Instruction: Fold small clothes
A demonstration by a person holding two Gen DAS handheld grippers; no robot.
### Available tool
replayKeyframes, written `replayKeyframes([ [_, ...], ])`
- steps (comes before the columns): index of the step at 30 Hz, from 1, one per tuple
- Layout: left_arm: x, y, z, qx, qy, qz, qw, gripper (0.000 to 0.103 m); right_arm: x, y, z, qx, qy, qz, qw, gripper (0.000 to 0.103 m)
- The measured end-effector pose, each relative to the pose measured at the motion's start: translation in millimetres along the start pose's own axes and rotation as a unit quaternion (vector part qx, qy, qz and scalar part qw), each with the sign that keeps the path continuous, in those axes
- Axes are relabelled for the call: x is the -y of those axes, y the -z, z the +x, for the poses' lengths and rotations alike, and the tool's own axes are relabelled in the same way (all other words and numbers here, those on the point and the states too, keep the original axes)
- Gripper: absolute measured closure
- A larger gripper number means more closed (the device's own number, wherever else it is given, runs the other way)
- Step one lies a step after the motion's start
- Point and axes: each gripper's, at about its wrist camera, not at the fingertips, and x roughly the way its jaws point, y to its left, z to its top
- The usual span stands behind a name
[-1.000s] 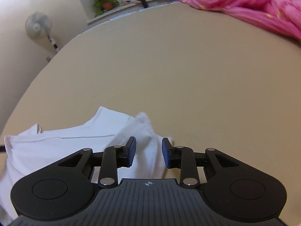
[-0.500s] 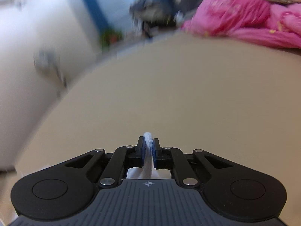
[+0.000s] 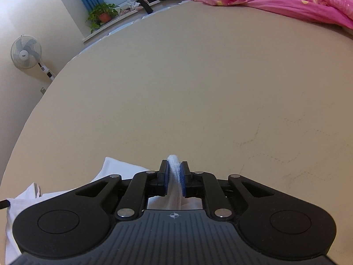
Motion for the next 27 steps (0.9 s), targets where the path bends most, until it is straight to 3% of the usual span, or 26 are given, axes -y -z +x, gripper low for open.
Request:
replayKeyframes([
  [2, 0.4, -3.9, -14.7, 0.045, -0.026, 0.014, 0.9986, 0.1, -2.7, -1.6, -10.2, 0.025, -0.009, -0.004, 1.0, 0.095],
  [4, -14.7, -10.0, -26.8, 0.082, -0.018, -0.044, 0.9955, 0.1, -4.7, -6.5, -26.9, 0.075, -0.038, 0.004, 0.996, 0.096],
  [6, -17.2, -11.2, -24.2, 0.093, -0.056, -0.049, 0.9928, 0.1, -9.6, -10.1, -40.5, 0.123, -0.046, -0.005, 0.991, 0.096],
  [8, -15.1, -11.6, -11.8, 0.075, -0.064, -0.041, 0.9943, 0.1, -8.2, -11.3, -37.6, 0.129, -0.033, -0.002, 0.991, 0.096],
  [13, -18.2, -10.3, 10.7, 0.035, -0.102, -0.048, 0.993, 0.099, -19.0, -8.5, 2.4, 0.059, 0.002, -0.015, 0.998, 0.09],
  [16, -26.4, -7.6, -14.2, 0.046, -0.074, -0.073, 0.9935, 0.098, -21.9, -3.2, -7.0, 0.062, 0.038, -0.015, 0.997, 0.088],
  [18, -26.8, -4.0, -39.0, 0.045, -0.046, -0.073, 0.9953, 0.089, -21.0, -1.0, -28.8, 0.061, 0.051, 0.004, 0.997, 0.084],
  [20, -26.0, 3.5, -56.7, 0.007, -0.034, -0.069, 0.997, 0.074, -21.5, 7.8, -41.6, 0.011, 0.065, 0.02, 0.998, 0.083],
  [23, -24.9, 28.4, -78.3, -0.054, -0.03, -0.067, 0.9959, 0.074, -18.8, 29.5, -65.5, -0.044, 0.063, 0.025, 0.997, 0.08],
  [27, -23.0, 83.0, -100.0, -0.097, -0.028, -0.059, 0.9931, 0.066, -15.5, 78.7, -97.7, -0.082, 0.062, 0.005, 0.995, 0.071],
])
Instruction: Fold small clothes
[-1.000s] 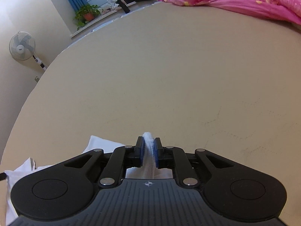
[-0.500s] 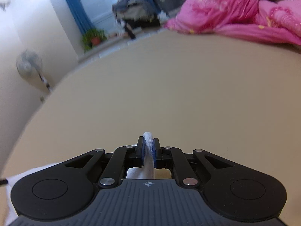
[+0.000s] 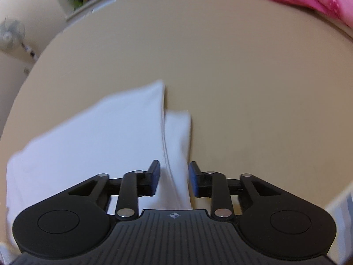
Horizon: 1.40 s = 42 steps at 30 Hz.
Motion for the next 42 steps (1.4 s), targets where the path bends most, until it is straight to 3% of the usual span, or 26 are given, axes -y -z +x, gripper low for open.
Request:
replayKeyframes([
  [2, 2.2, 17.1, 5.3, -0.015, -0.027, 0.01, 0.9995, 0.066, 7.7, 19.6, -3.5, -0.01, 0.001, -0.002, 1.0, 0.071],
  [7, 7.9, 31.0, 2.3, -0.005, -0.052, 0.037, 0.9979, 0.066, 8.3, 39.6, -16.7, 0.001, -0.013, -0.011, 1.0, 0.07],
  [12, 20.6, 27.3, 4.5, -0.002, -0.054, 0.04, 0.9978, 0.067, 16.1, 34.7, -15.9, 0.005, -0.031, -0.001, 1.0, 0.07],
  [15, 24.5, 30.4, 8.6, -0.014, -0.044, 0.041, 0.9981, 0.084, 15.8, 38.6, -16.5, 0.007, -0.036, -0.014, 0.999, 0.074],
  [16, 26.1, 29.7, 12.4, -0.017, -0.039, 0.044, 0.9981, 0.099, 15.8, 39.4, -15.8, 0.006, -0.041, -0.018, 0.999, 0.087],
  [17, 26.4, 30.0, 12.0, -0.016, -0.035, 0.045, 0.9983, 0.099, 15.6, 40.4, -15.8, 0.007, -0.046, -0.023, 0.999, 0.099],
  [21, 11.1, 28.2, -6.9, 0.018, -0.007, 0.005, 0.9998, 0.1, 28.5, 40.2, -40.8, 0.056, -0.073, 0.014, 0.996, 0.1],
  [23, 3.2, 29.9, -4.5, 0.003, -0.01, -0.015, 0.9998, 0.1, 38.5, 40.4, -48.5, 0.065, -0.082, 0.042, 0.994, 0.101],
  [26, 6.1, 33.6, 16.8, -0.041, -0.044, -0.003, 0.9982, 0.095, 41.1, 45.4, -34.8, 0.022, -0.047, 0.043, 0.998, 0.099],
  [28, 13.3, 32.5, 11.3, -0.012, -0.057, 0.014, 0.9982, 0.093, 35.5, 45.6, -31.7, 0.022, -0.012, 0.017, 1.0, 0.099],
  [30, 19.1, 31.1, -6.4, 0.049, -0.051, 0.024, 0.9972, 0.088, 29.1, 45.2, -43.2, 0.068, 0.02, -0.011, 0.997, 0.095],
  [33, 20.7, 30.3, -14.1, 0.071, -0.005, 0.018, 0.9973, 0.086, 23.3, 44.5, -57.0, 0.107, -0.024, -0.026, 0.994, 0.095],
  [36, 24.3, 30.7, 10.3, 0.004, 0.004, 0.022, 0.9997, 0.086, 17.4, 45.0, -42.8, 0.072, -0.075, -0.036, 0.994, 0.089],
  [38, 24.5, 33.4, 35.5, -0.055, -0.034, 0.026, 0.9975, 0.089, 13.0, 47.4, -21.6, 0.018, -0.045, -0.055, 0.997, 0.077],
  [39, 23.7, 34.2, 40.8, -0.067, -0.039, 0.023, 0.9967, 0.089, 13.9, 51.0, -7.0, -0.022, -0.007, -0.065, 0.998, 0.077],
  [40, 24.6, 33.2, 38.1, -0.058, -0.036, 0.022, 0.9974, 0.089, 16.5, 54.6, -0.5, -0.038, 0.024, -0.065, 0.997, 0.076],
  [42, 24.4, 31.2, 26.1, -0.028, -0.025, 0.019, 0.9991, 0.086, 20.4, 51.0, -5.8, -0.022, 0.028, -0.05, 0.998, 0.072],
])
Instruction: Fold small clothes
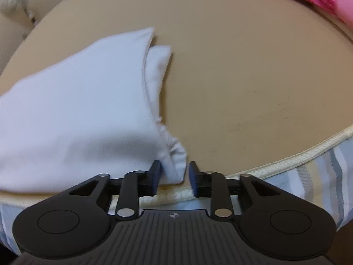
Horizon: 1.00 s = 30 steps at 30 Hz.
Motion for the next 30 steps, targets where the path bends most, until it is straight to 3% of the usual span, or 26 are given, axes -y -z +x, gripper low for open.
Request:
replayKeyframes([
  [3, -10.5, 0.1, -13.5, 0.027, 0.014, -0.027, 0.9992, 0.068, 0.6, -4.5, -22.1, 0.062, -0.004, -0.005, 0.998, 0.071],
  [5, -19.3, 0.0, -17.0, 0.035, 0.019, -0.052, 0.9978, 0.05, -0.2, -3.7, -26.6, 0.078, 0.012, -0.016, 0.997, 0.068],
  [12, -40.7, -2.4, -13.1, 0.01, 0.028, -0.104, 0.9941, 0.049, 0.2, -6.0, -29.2, 0.104, 0.014, -0.017, 0.994, 0.066],
  [17, -37.1, -0.7, -8.1, 0.008, 0.028, -0.088, 0.9957, 0.049, -5.7, -8.4, -37.9, 0.137, 0.009, -0.023, 0.99, 0.065],
  [24, -27.0, 1.0, 2.1, -0.003, 0.018, -0.077, 0.9969, 0.046, -10.6, -10.1, -37.9, 0.148, 0.004, -0.032, 0.989, 0.064],
  [30, -30.6, 5.5, 9.9, -0.018, 0.028, -0.105, 0.9939, 0.042, -6.6, -8.3, -40.7, 0.149, 0.004, -0.023, 0.989, 0.064],
])
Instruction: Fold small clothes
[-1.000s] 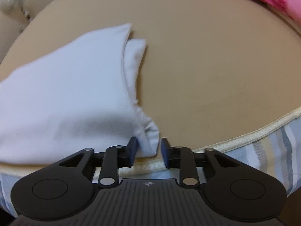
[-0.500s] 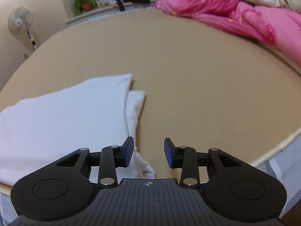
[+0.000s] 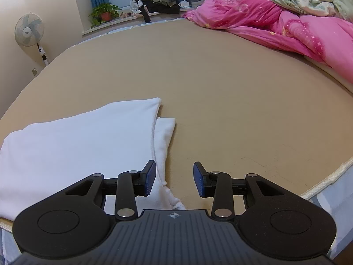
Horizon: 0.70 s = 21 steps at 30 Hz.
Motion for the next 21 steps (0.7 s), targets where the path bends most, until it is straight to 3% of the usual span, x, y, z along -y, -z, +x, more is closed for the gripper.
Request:
replayKeyframes([
  [5, -0.2, 4.9, 12.9, -0.018, -0.012, -0.001, 0.9998, 0.042, 3.1, 0.5, -1.8, 0.007, -0.006, -0.001, 1.0, 0.063],
  [13, -0.2, 14.8, 14.5, 0.003, -0.008, 0.005, 1.0, 0.042, 9.6, -2.9, 0.8, 0.004, -0.007, 0.027, 1.0, 0.063],
  [17, 2.5, 20.7, 14.6, 0.012, -0.009, 0.009, 0.9998, 0.068, 2.7, -3.3, -3.3, 0.013, -0.013, 0.01, 1.0, 0.063],
  [19, 1.6, 22.4, 15.4, 0.012, 0.008, 0.005, 0.9999, 0.082, 0.9, -2.4, -2.8, 0.011, -0.01, 0.002, 1.0, 0.063],
  [21, -1.6, 24.1, 16.2, 0.016, 0.02, -0.008, 0.9996, 0.082, 1.7, -3.0, -3.2, 0.011, -0.011, 0.004, 1.0, 0.063],
])
